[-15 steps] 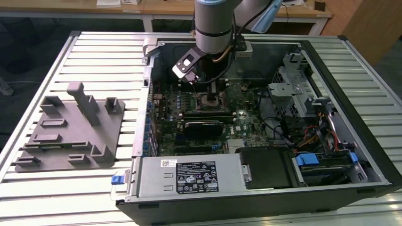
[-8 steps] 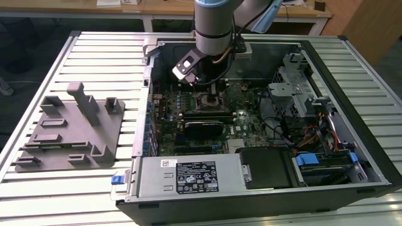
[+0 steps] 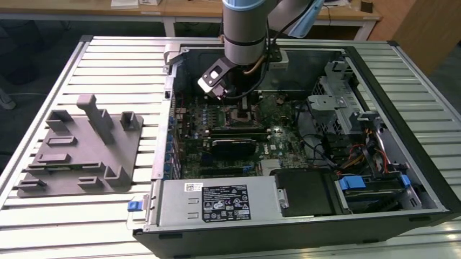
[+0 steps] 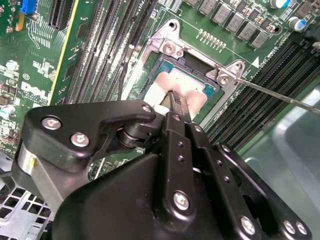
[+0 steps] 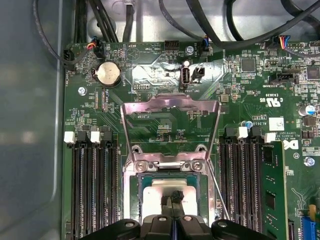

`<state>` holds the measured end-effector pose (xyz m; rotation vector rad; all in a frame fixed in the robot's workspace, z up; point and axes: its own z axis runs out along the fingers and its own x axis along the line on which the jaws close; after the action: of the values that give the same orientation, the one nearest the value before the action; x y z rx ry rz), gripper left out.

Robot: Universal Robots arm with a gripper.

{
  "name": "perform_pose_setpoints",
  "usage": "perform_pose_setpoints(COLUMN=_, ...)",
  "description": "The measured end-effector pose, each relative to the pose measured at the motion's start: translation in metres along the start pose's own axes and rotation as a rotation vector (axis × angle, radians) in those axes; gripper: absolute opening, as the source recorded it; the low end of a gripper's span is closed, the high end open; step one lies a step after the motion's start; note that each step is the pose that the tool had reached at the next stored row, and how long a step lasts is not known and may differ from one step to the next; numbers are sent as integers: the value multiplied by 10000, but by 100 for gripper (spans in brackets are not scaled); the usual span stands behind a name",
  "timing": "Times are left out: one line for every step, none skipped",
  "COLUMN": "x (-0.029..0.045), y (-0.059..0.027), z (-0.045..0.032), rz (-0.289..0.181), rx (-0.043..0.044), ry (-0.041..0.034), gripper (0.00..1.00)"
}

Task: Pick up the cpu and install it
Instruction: 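Place the cpu into insertion slot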

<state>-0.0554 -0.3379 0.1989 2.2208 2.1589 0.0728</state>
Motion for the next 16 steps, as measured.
perform_pose_setpoints(x=0, y=0, z=5, rz=-1, rx=0, ry=0, gripper=11)
perform_pose_setpoints(x=-1, y=-1, z=10, rz=-1, rx=2, ry=-4, gripper=11)
perform_pose_setpoints(x=-2, y=-2, z=15, rz=-1, rx=4, ry=-7, gripper=11)
perform_pose_setpoints(x=-2, y=-2, z=17, rz=-1, rx=3, ry=-5, gripper=11)
perform_pose_setpoints(x=-1, y=-2, z=18, rz=0, rx=1, ry=-3, gripper=11)
perform_pose_setpoints(x=0, y=-1, z=20, rz=0, rx=-1, ry=0, gripper=11)
perform_pose_setpoints(x=0, y=-1, z=20, rz=0, rx=-2, ry=1, gripper=11)
perform_pose_setpoints(x=0, y=-1, z=20, rz=0, rx=-1, ry=2, gripper=11)
perform_pose_setpoints(x=0, y=-1, z=19, rz=0, rx=-2, ry=2, gripper=11)
perform_pose_setpoints(x=1, y=-1, z=15, rz=1, rx=-5, ry=6, gripper=11)
perform_pose_setpoints(x=2, y=1, z=9, rz=1, rx=-11, ry=14, gripper=11)
perform_pose_setpoints(x=4, y=3, z=0, rz=2, rx=-17, ry=26, gripper=11)
perform_pose_setpoints(x=3, y=3, z=-15, rz=1, rx=-12, ry=19, gripper=11)
perform_pose_setpoints(x=1, y=3, z=-37, rz=0, rx=-3, ry=4, gripper=11)
perform_pose_setpoints(x=1, y=4, z=-54, rz=0, rx=-4, ry=6, gripper=11)
perform_pose_setpoints(x=1, y=5, z=-73, rz=0, rx=-4, ry=5, gripper=11)
